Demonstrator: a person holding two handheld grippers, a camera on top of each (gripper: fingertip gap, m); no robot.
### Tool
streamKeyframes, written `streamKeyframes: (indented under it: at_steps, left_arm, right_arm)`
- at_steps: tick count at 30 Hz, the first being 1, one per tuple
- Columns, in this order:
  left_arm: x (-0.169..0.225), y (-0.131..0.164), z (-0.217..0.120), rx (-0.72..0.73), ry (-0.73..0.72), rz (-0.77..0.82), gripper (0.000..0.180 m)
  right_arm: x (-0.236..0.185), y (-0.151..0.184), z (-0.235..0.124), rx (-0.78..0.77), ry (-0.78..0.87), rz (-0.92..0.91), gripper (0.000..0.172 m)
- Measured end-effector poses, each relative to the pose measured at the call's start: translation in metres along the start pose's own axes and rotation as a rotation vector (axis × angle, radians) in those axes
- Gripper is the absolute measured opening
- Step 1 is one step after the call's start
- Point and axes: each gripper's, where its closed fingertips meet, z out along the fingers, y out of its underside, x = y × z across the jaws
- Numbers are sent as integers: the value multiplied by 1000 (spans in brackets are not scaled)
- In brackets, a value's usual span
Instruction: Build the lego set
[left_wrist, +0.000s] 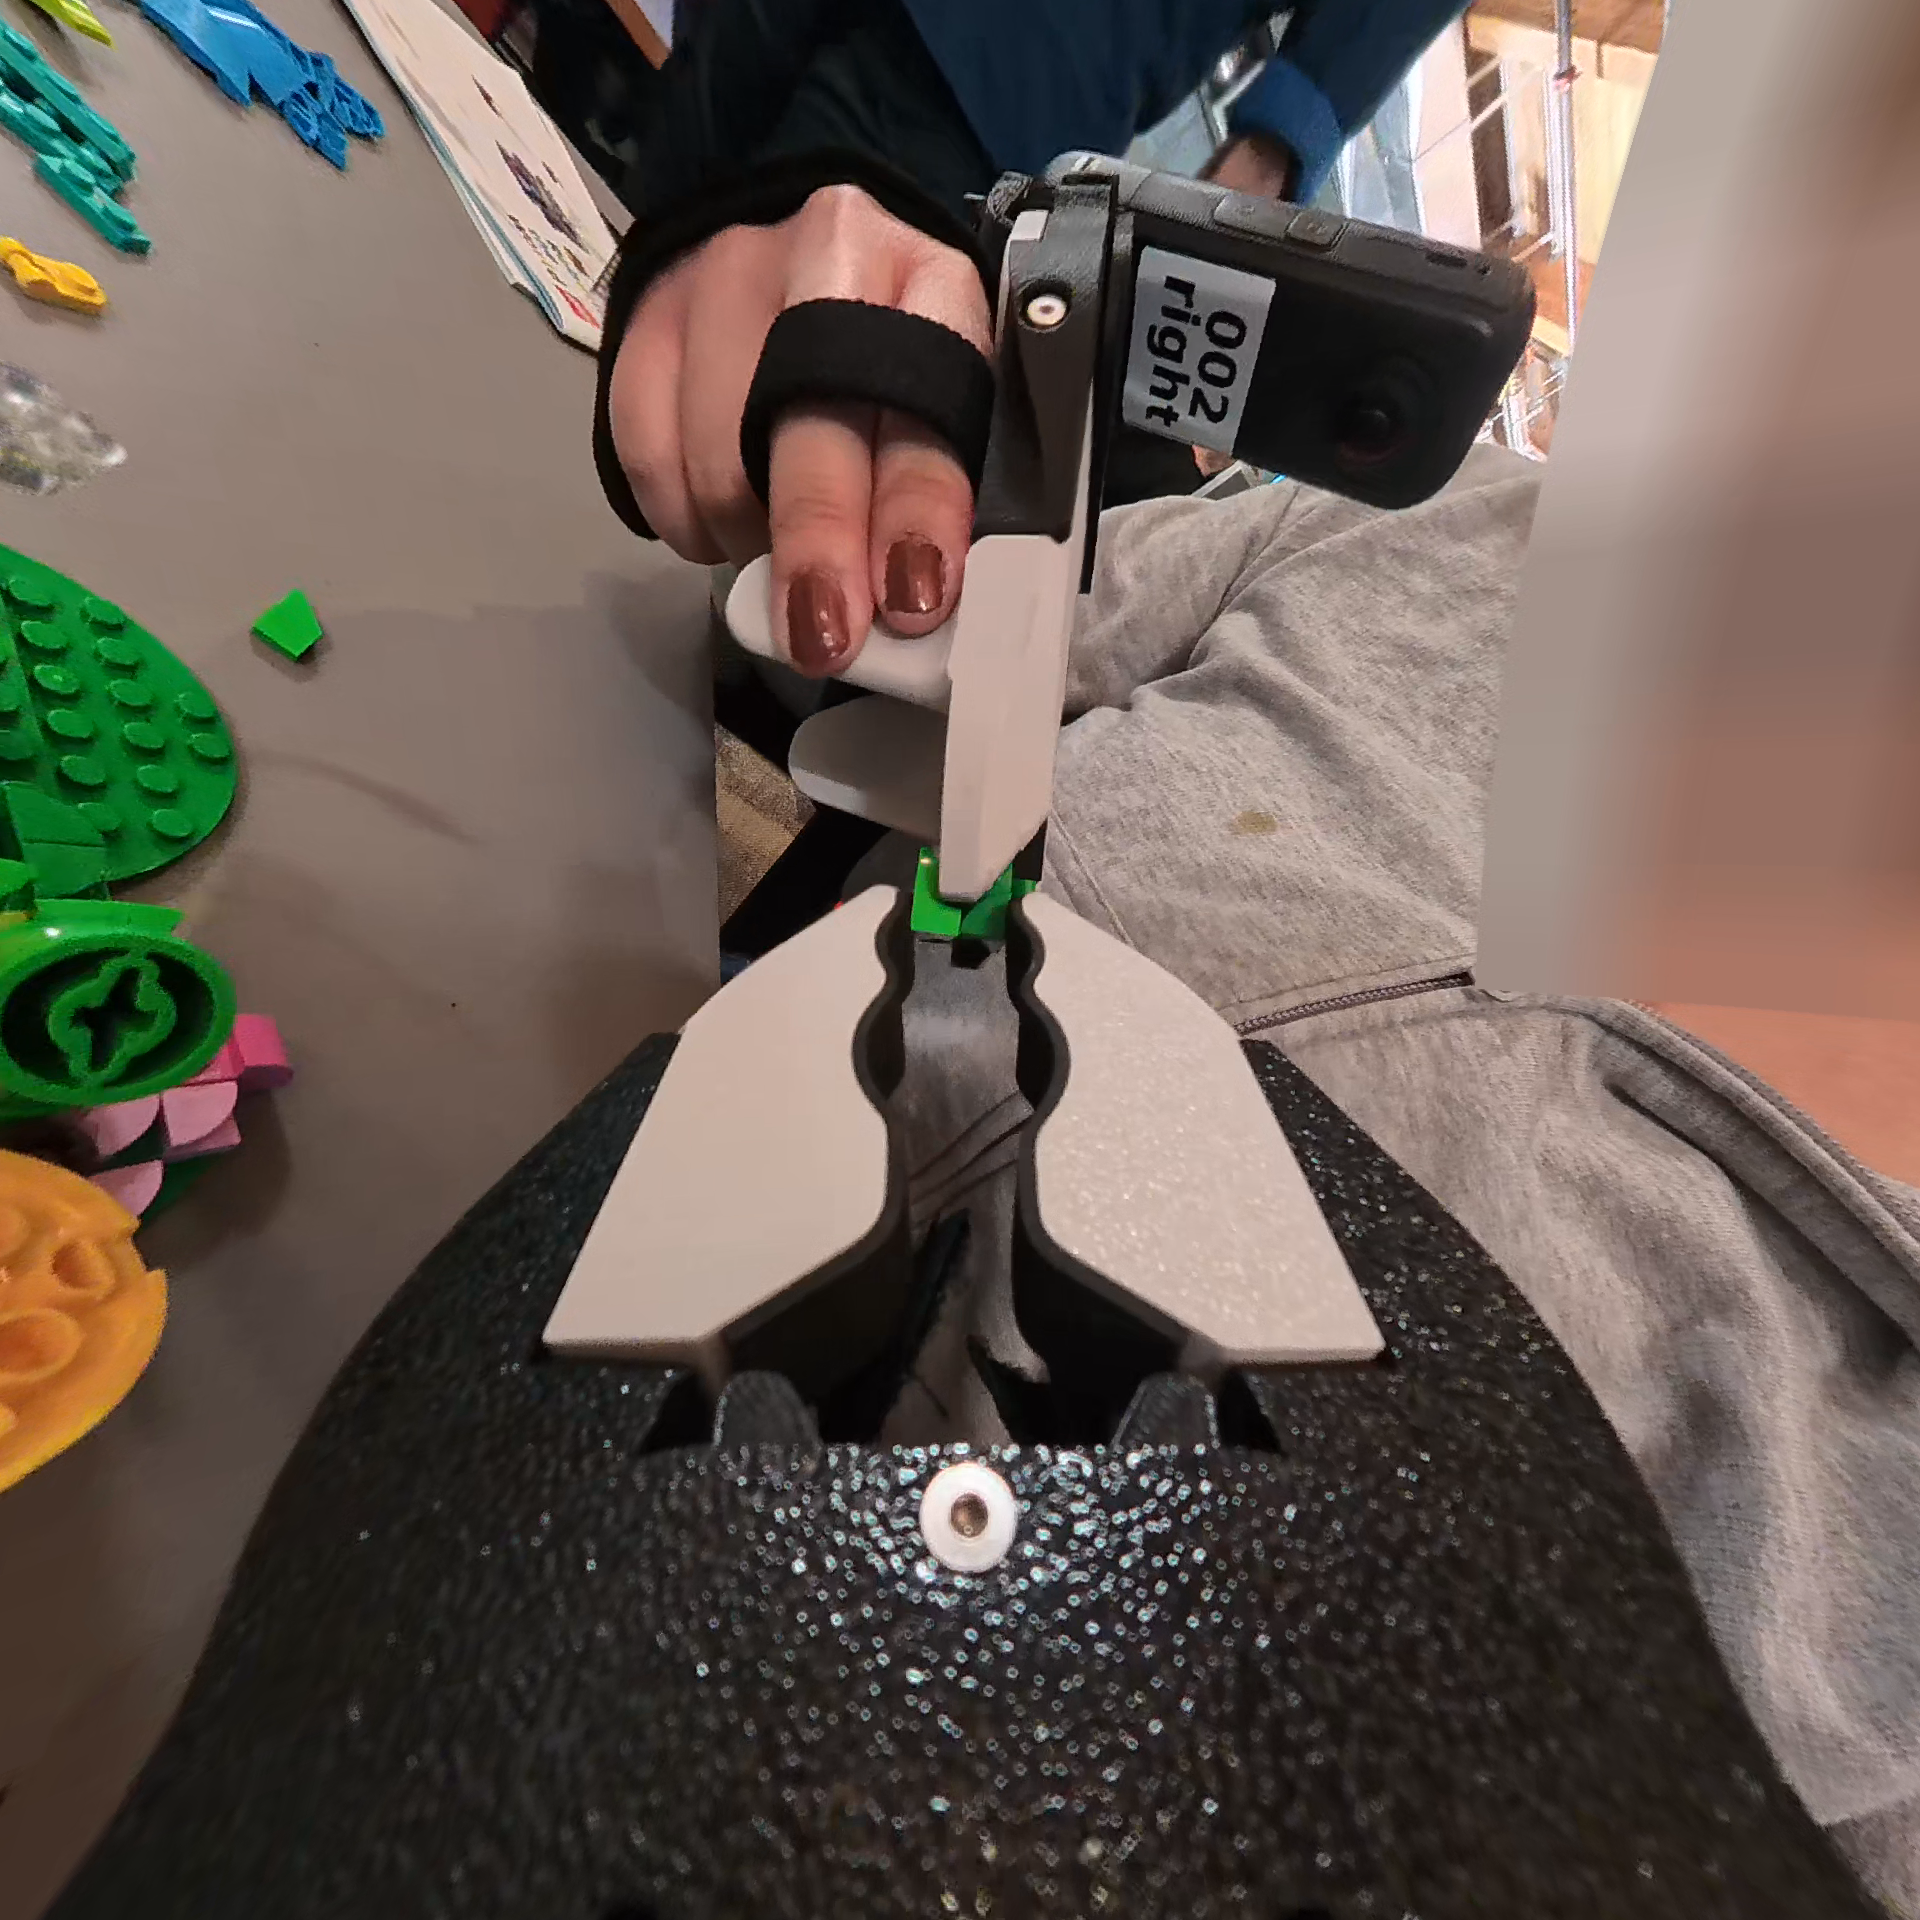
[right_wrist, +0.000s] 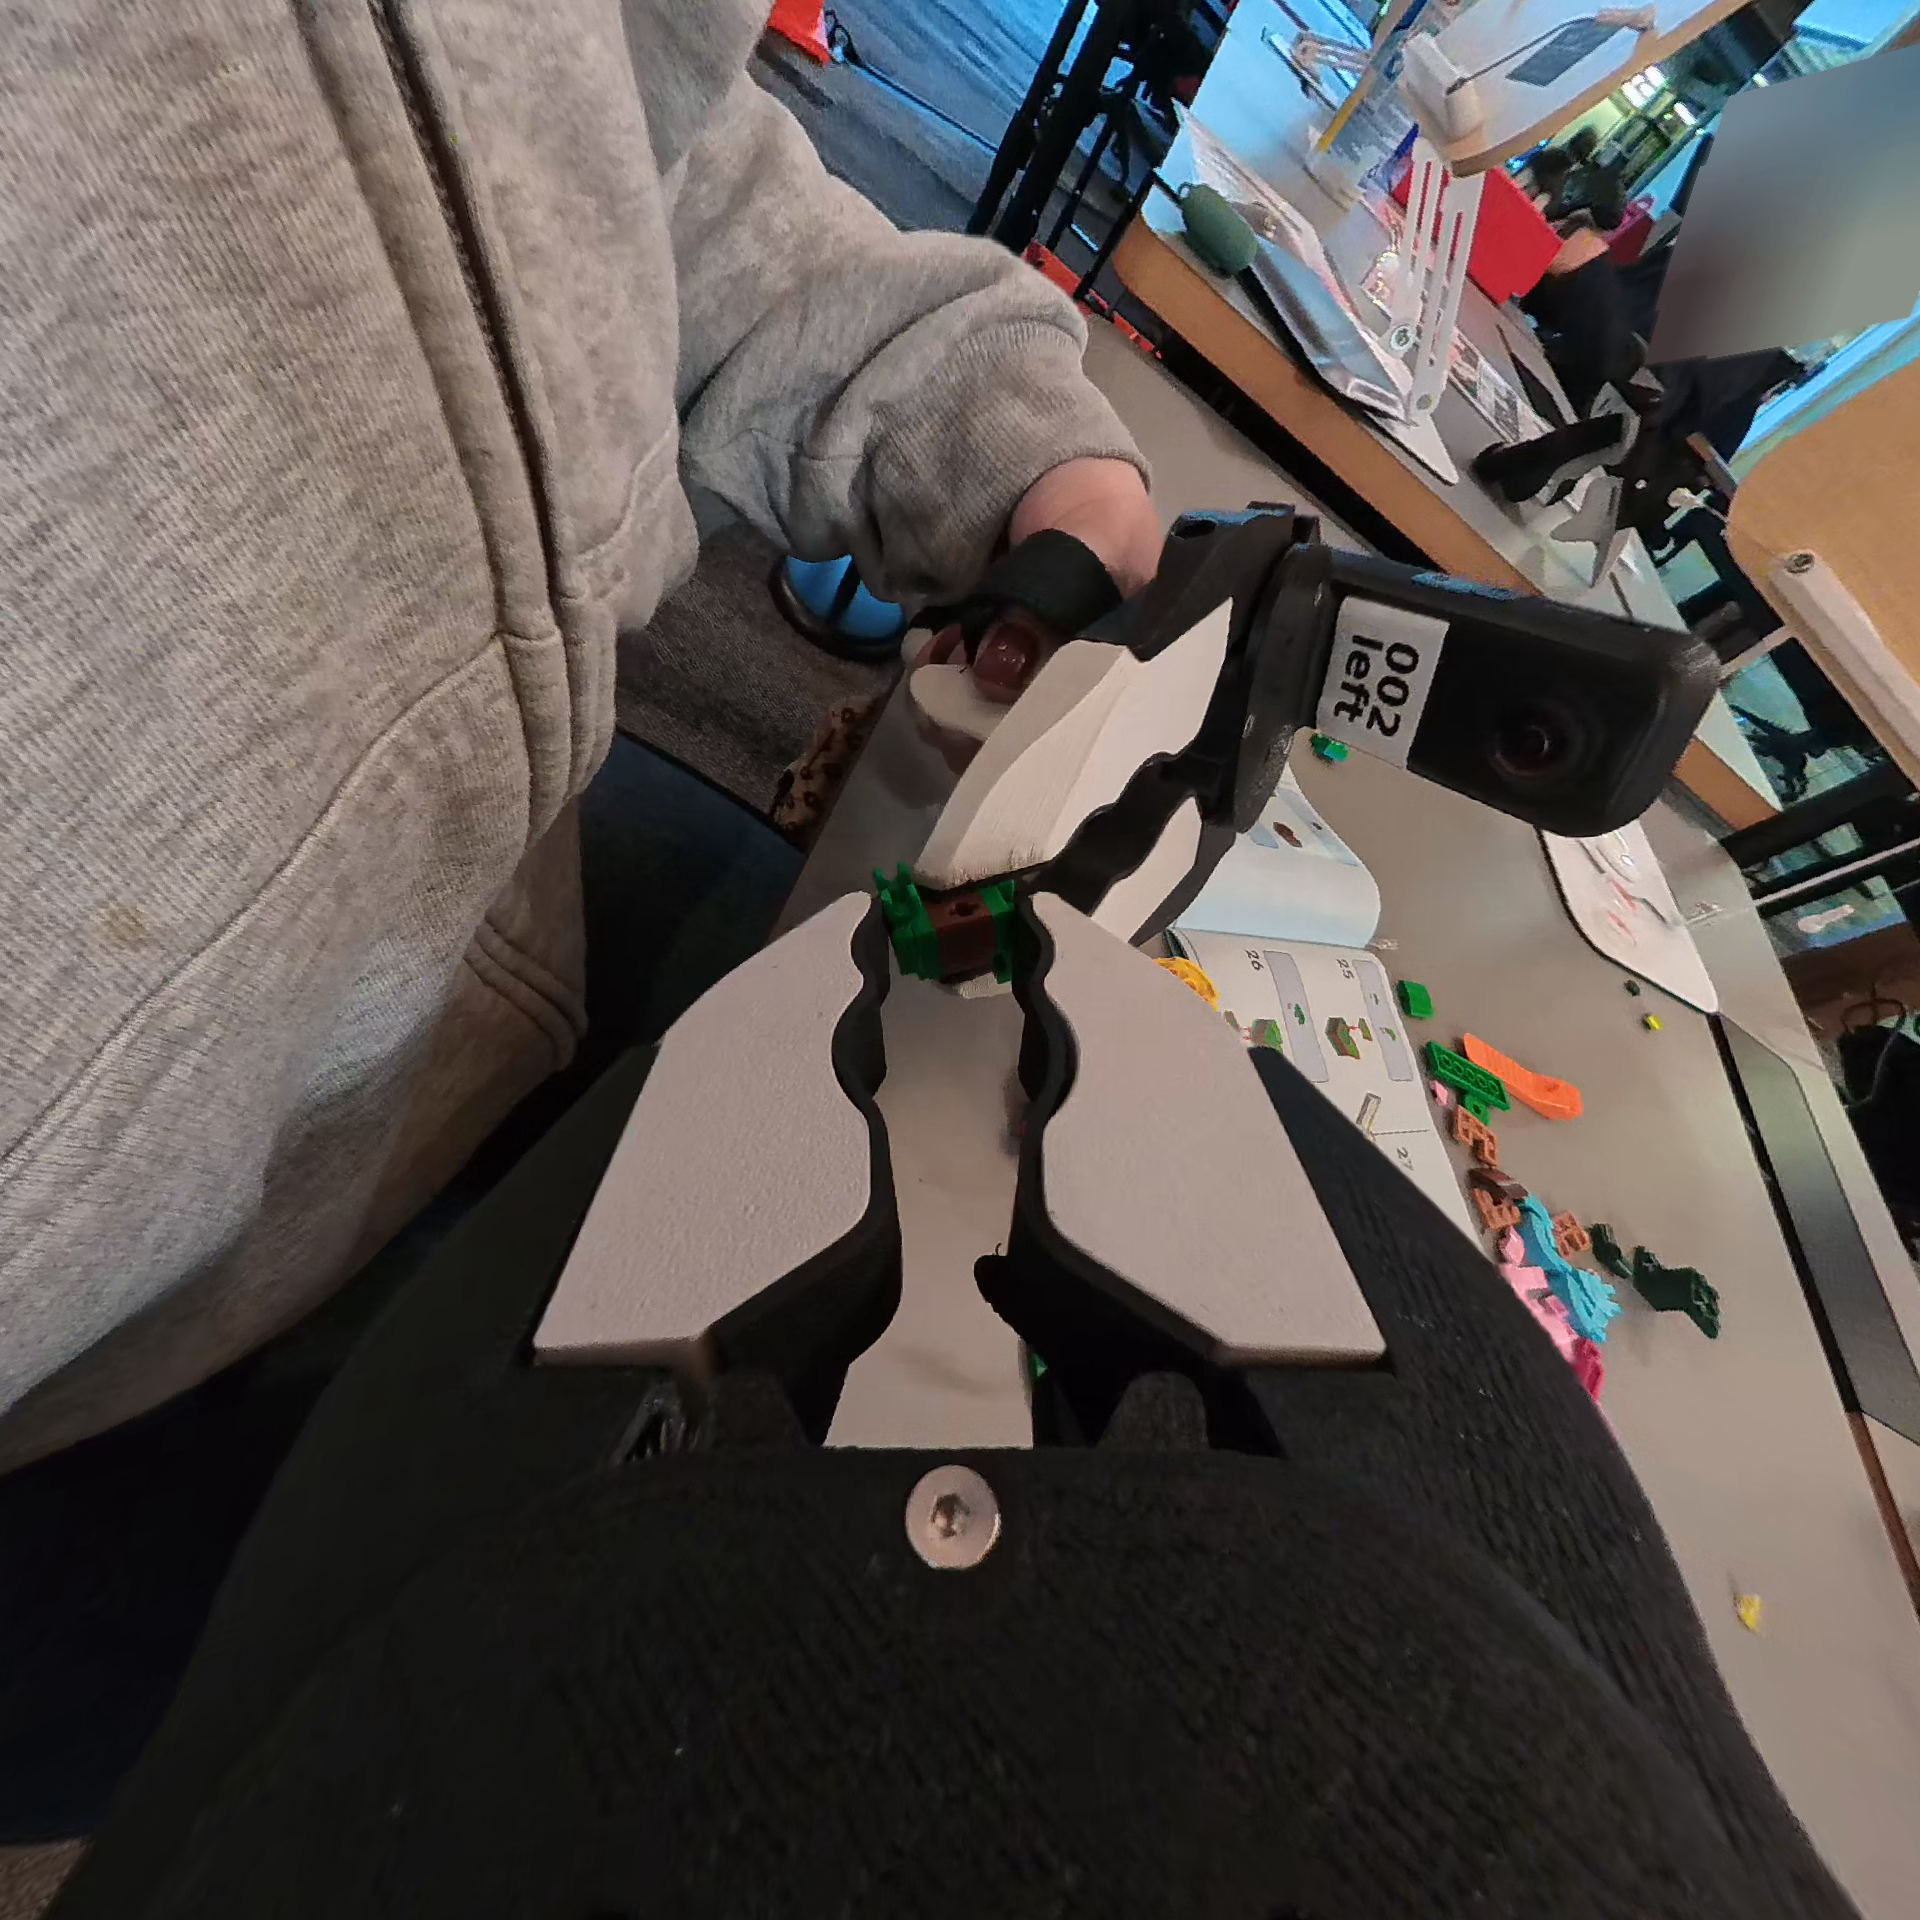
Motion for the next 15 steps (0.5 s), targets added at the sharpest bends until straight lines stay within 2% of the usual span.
streamKeyframes:
  at_steps: [4, 6, 7, 8, 10, 15]
  left_arm:
    - [1, 0, 1, 14, 26, -11, 16]
    - [3, -11, -4, 93, 44, -17, 17]
    - [6, -16, -8, 127, 51, 0, 25]
    - [6, -19, -12, 157, 24, 32, 33]
    - [-1, -23, -19, 191, -108, 139, 38]
    - [5, -34, -20, 225, -332, 423, 43]
  right_arm:
    - [-1, -3, 1, 18, -20, 41, 22]
    - [8, -5, -1, 66, 31, 90, 22]
    - [14, -6, -4, 101, 61, 123, 22]
    - [19, -7, -7, 135, 76, 168, 22]
    - [28, -9, -14, 211, 113, 246, 22]
    - [43, -10, -22, 308, 155, 334, 22]
